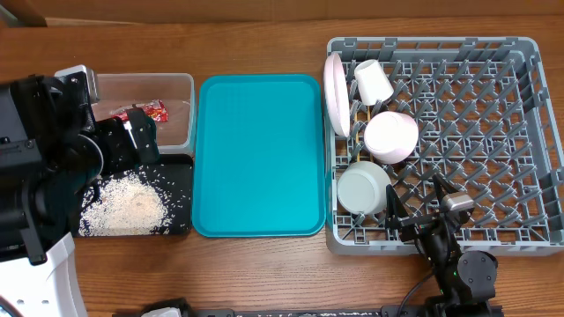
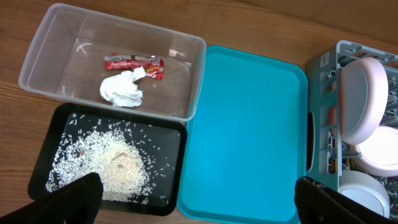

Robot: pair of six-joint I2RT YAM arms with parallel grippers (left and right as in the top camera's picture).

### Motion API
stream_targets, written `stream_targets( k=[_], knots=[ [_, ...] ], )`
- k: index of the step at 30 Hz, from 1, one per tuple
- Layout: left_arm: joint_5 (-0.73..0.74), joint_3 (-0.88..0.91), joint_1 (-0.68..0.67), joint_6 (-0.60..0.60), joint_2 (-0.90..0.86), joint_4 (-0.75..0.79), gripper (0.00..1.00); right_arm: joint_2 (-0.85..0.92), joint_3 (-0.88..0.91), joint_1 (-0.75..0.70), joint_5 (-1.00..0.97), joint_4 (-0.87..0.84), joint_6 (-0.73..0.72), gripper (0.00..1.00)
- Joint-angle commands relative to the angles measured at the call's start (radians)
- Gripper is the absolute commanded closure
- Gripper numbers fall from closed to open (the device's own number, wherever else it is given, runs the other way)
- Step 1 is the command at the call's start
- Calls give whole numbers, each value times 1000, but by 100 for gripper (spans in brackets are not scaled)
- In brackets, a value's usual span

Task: Sort waste into correct bins and load items into the dishwasher

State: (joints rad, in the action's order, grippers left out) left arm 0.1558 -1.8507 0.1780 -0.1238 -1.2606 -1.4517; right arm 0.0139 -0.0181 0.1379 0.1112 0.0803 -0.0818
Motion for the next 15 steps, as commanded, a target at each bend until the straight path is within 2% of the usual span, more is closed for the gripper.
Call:
stream_targets(
  k=[1, 9, 15],
  knots=[
    [-3, -14, -3, -3, 11, -3, 0, -11, 10, -5, -13, -4, 4, 0],
    [-33, -1, -3, -3, -8, -117, 0, -11, 10, -5, -13, -4, 4, 0],
    [-33, 171, -48, -4, 172, -118, 0, -11, 10, -5, -13, -4, 4, 0]
  ],
)
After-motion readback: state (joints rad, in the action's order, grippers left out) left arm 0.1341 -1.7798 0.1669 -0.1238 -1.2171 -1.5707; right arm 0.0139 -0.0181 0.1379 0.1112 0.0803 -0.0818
